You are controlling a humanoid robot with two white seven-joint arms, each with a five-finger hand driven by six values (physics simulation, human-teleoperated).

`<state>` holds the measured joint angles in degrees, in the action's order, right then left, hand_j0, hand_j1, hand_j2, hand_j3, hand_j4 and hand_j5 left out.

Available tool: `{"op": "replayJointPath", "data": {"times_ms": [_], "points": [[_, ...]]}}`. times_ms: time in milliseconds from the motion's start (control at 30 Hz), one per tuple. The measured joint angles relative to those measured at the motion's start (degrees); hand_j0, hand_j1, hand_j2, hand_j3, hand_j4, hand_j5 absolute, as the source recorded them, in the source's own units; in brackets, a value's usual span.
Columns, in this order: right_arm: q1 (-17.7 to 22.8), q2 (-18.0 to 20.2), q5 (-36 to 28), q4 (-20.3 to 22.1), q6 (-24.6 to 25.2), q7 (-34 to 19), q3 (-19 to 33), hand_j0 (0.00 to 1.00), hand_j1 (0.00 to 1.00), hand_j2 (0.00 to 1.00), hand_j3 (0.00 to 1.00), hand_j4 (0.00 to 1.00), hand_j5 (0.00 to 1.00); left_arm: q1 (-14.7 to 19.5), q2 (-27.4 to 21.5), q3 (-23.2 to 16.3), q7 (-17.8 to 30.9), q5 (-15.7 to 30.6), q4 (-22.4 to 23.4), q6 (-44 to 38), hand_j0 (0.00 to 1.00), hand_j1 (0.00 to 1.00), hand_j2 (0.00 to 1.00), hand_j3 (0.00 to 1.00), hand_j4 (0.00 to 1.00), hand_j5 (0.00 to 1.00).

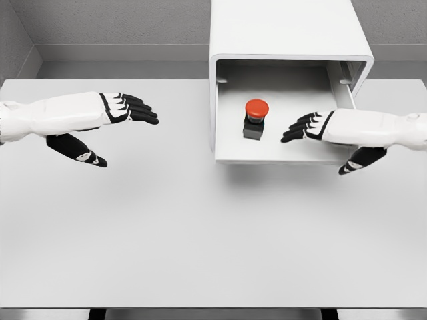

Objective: Slide open multi-storey tabletop storage cabinets and put open load switch and slide close multi-storey tabletop storage cabinets

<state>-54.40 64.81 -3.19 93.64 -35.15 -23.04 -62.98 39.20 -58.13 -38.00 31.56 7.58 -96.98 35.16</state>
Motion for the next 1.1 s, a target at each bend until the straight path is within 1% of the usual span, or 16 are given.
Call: {"op": "replayJointPath", "data": {"times_ms": [167, 200, 333, 433, 567, 667, 767, 867, 1000, 1100], "points": [[-0.9, -1.7, 0.8, -2.2, 0.0, -0.1, 1.3, 1.00, 1.00, 1.00, 1.00, 1.00, 1.00, -0.7, -0.1, 0.1, 0.0, 0.0, 0.0, 0.0, 1.00, 1.00, 1.00, 1.00, 1.00, 1.00], [-1.6, -2.2, 1.0, -2.7, -0.1, -0.2, 1.5, 1.00, 1.00, 1.00, 1.00, 1.00, 1.00, -0.7, -0.1, 0.1, 0.0, 0.0, 0.0, 0.0, 1.00, 1.00, 1.00, 1.00, 1.00, 1.00], [-3.4, -5.4, 2.4, -6.3, 0.0, -0.2, 2.0, 1.00, 1.00, 1.00, 1.00, 1.00, 1.00, -0.7, -0.2, 0.1, 0.0, 0.0, 0.0, 0.0, 1.00, 1.00, 1.00, 1.00, 1.00, 1.00], [-3.9, -7.3, 3.2, -8.5, 0.0, -0.2, 2.2, 1.00, 1.00, 1.00, 1.00, 1.00, 1.00, -0.7, -0.3, 0.1, 0.0, 0.0, 0.0, 0.0, 1.00, 1.00, 1.00, 1.00, 1.00, 1.00], [-3.5, -8.0, 3.6, -9.4, 0.0, -0.2, 2.2, 1.00, 1.00, 1.00, 1.00, 1.00, 1.00, -1.1, -0.2, 0.0, 0.0, 0.0, 0.0, 0.0, 1.00, 1.00, 1.00, 1.00, 1.00, 1.00], [-3.3, -7.6, 3.8, -8.1, 0.0, -0.1, 2.2, 1.00, 1.00, 1.00, 1.00, 1.00, 1.00, -1.5, -0.2, 0.0, 0.0, -0.1, 0.1, 0.0, 1.00, 1.00, 1.00, 1.00, 1.00, 1.00], [-3.0, -5.1, 3.7, -3.7, 0.0, 0.0, 2.1, 1.00, 1.00, 1.00, 1.00, 1.00, 1.00, -1.6, -0.1, 0.0, 0.0, -0.1, 0.1, 0.0, 1.00, 1.00, 1.00, 1.00, 1.00, 1.00], [-2.5, -2.9, 3.5, -0.8, 0.0, 0.3, 0.9, 1.00, 1.00, 1.00, 1.00, 1.00, 1.00, -1.7, -0.2, 0.0, 0.0, -0.1, 0.0, 0.0, 1.00, 1.00, 1.00, 1.00, 1.00, 1.00], [-2.0, 0.4, 3.4, 0.3, 0.0, 0.5, -1.3, 1.00, 1.00, 1.00, 1.00, 1.00, 1.00, -1.7, -0.4, 0.0, 0.1, -0.1, 0.1, 0.0, 1.00, 1.00, 1.00, 1.00, 1.00, 1.00], [-2.0, 1.6, 3.3, 0.3, 0.0, 0.4, -3.7, 1.00, 1.00, 1.00, 1.00, 1.00, 1.00, -1.7, -0.4, 0.0, 0.1, -0.1, 0.2, 0.0, 1.00, 1.00, 1.00, 1.00, 1.00, 1.00]]}}
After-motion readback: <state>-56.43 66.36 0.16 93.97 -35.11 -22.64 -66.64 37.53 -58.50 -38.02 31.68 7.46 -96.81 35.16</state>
